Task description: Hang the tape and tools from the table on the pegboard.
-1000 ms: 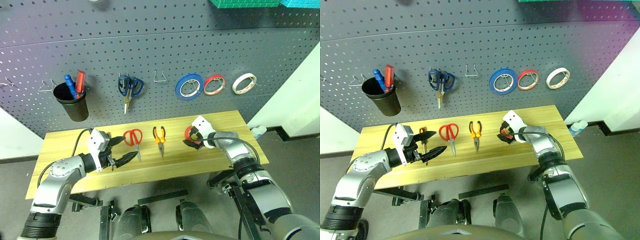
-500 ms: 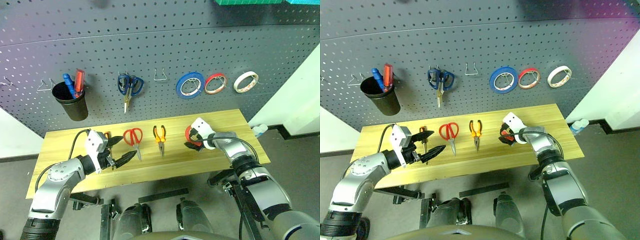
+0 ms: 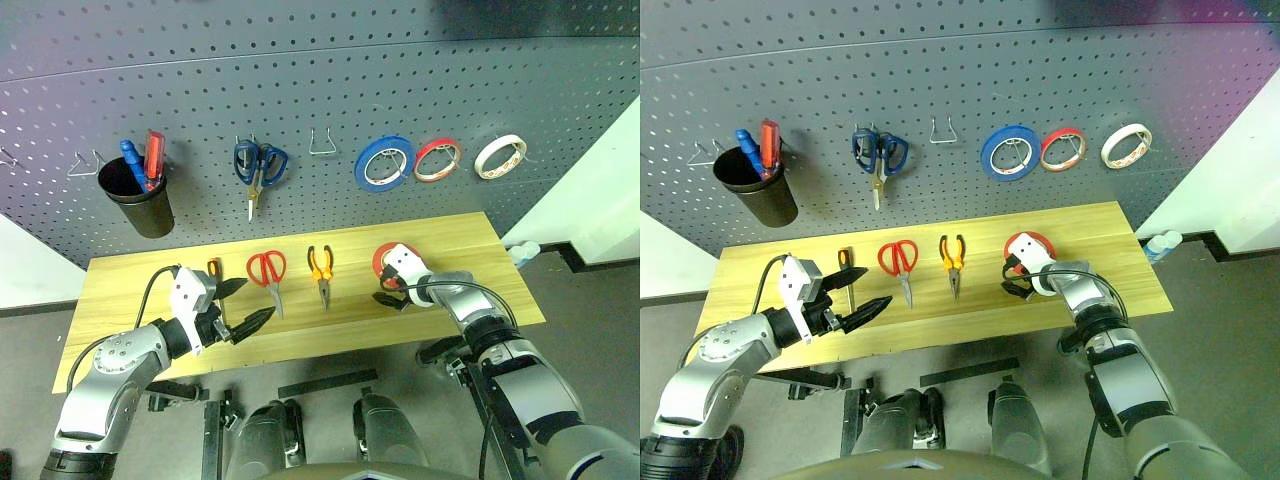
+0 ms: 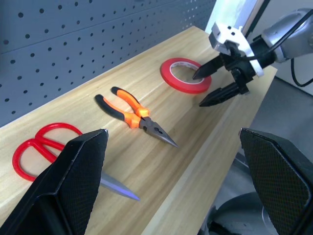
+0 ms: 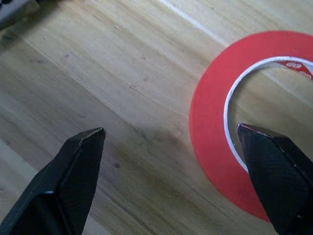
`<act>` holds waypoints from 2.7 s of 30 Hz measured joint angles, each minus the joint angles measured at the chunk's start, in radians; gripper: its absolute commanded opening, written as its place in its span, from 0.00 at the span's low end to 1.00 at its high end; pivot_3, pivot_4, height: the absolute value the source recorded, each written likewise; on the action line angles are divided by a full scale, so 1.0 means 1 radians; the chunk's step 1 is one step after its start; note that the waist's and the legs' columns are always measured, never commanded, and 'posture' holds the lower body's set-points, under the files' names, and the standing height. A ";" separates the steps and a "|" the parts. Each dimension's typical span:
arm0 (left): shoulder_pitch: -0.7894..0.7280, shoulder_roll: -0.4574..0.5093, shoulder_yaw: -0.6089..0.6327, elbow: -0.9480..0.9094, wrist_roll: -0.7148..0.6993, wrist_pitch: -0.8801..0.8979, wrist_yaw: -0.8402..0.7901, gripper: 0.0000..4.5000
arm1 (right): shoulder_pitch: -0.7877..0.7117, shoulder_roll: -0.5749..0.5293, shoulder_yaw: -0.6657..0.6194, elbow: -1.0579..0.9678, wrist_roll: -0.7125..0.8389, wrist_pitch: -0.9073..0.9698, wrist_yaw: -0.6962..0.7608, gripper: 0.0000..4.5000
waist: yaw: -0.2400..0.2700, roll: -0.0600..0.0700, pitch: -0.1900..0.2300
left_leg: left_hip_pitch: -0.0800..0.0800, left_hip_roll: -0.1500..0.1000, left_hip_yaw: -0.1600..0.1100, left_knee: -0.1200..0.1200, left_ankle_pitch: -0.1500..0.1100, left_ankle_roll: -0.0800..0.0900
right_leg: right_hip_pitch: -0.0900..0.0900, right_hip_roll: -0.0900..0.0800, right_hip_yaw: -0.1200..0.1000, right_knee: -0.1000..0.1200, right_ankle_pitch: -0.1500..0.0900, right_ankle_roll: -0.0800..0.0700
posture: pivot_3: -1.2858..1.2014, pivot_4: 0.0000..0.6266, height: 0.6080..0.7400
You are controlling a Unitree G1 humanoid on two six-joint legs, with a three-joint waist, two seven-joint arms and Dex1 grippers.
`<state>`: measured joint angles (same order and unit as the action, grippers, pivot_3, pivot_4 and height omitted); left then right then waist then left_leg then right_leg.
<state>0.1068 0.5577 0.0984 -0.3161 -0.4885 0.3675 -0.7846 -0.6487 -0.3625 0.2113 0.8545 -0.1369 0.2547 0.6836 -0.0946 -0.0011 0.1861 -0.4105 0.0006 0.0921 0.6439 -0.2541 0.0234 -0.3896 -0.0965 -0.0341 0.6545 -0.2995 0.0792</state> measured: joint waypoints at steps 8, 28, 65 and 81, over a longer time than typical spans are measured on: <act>0.007 0.000 0.000 -0.009 -0.002 0.008 0.005 1.00 | -0.022 0.003 0.000 0.051 -0.003 -0.021 -0.019 1.00 | 0.000 0.000 0.008 | 0.000 0.000 0.000 -0.001 0.000 0.000 | 0.000 0.000 0.000 -0.002 0.000 0.000 | 0.50 0.34 1.00; 0.017 -0.006 0.001 -0.025 -0.004 0.017 0.032 1.00 | -0.103 0.029 0.000 0.179 -0.039 -0.066 -0.031 0.21 | 0.001 -0.001 0.014 | -0.001 0.000 0.000 -0.007 0.000 -0.001 | -0.001 0.000 -0.001 -0.007 0.001 0.001 | 0.50 0.33 1.00; -0.075 -0.009 0.024 0.049 -0.013 0.007 0.009 1.00 | 0.134 -0.067 -0.218 -0.170 0.211 0.022 0.184 0.15 | -0.003 -0.001 0.014 | -0.001 -0.001 0.002 -0.011 0.002 -0.003 | -0.003 0.000 -0.002 -0.007 0.001 0.002 | 0.46 0.21 1.00; -0.248 -0.007 0.030 0.234 0.023 -0.057 -0.071 1.00 | 0.226 -0.080 -0.360 -0.354 0.358 0.025 0.097 0.15 | -0.013 -0.006 -0.006 | -0.002 0.001 0.008 0.002 0.004 -0.002 | -0.001 0.002 -0.002 -0.003 0.003 0.006 | 0.42 0.09 1.00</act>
<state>-0.1414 0.5511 0.1282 -0.0824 -0.4655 0.3102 -0.8551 -0.4228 -0.4421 -0.1488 0.5001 0.2209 0.2799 0.7805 -0.1075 -0.0067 0.1801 -0.4126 0.0016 0.0998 0.6455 -0.2503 0.0214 -0.3902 -0.0942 -0.0363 0.6515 -0.2962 0.0856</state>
